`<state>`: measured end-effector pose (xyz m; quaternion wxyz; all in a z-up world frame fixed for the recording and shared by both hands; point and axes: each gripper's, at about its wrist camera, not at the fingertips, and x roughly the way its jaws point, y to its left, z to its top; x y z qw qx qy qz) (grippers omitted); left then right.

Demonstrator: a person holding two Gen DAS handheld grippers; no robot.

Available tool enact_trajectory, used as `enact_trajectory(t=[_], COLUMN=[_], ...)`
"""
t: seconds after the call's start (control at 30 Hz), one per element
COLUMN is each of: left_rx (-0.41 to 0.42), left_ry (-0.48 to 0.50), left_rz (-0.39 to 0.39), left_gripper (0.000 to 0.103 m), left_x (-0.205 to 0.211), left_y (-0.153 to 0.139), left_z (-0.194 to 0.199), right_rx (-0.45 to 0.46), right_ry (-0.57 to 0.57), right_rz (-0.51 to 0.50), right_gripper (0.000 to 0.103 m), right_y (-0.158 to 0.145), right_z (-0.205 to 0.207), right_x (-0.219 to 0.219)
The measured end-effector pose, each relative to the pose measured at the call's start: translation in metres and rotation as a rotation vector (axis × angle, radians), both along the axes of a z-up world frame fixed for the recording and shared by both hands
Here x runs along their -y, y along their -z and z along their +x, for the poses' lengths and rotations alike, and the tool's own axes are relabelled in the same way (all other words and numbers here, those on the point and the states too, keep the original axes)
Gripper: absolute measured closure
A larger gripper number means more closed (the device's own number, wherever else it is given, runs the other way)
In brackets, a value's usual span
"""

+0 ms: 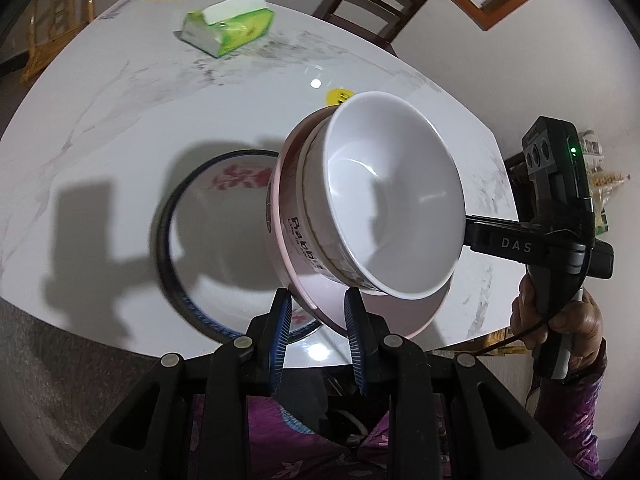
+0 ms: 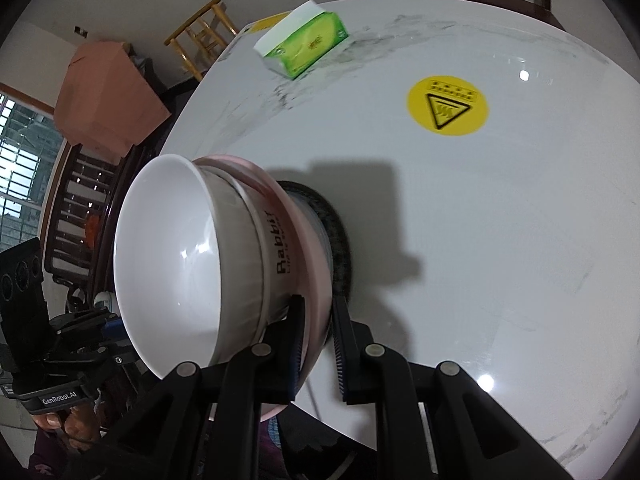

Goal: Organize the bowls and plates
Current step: 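Carry the nested bowls over the blue-rimmed plate stack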

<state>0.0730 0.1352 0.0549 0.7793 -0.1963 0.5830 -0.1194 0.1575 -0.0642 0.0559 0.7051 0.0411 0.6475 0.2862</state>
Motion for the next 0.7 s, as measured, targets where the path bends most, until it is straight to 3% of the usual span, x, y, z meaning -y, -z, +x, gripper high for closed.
enact_trajectory(t=[0.7], left_rx=[0.010], left_ry=[-0.044], left_rz=[0.023], left_gripper=[0.080], left_x=[-0.037], left_y=[0.014], left_z=[-0.016], right_rx=[-0.041], right_ry=[-0.039], right_rz=[-0.033], right_gripper=[0.088], right_y=[0.023], right_z=[-0.004], right_x=[-0.038])
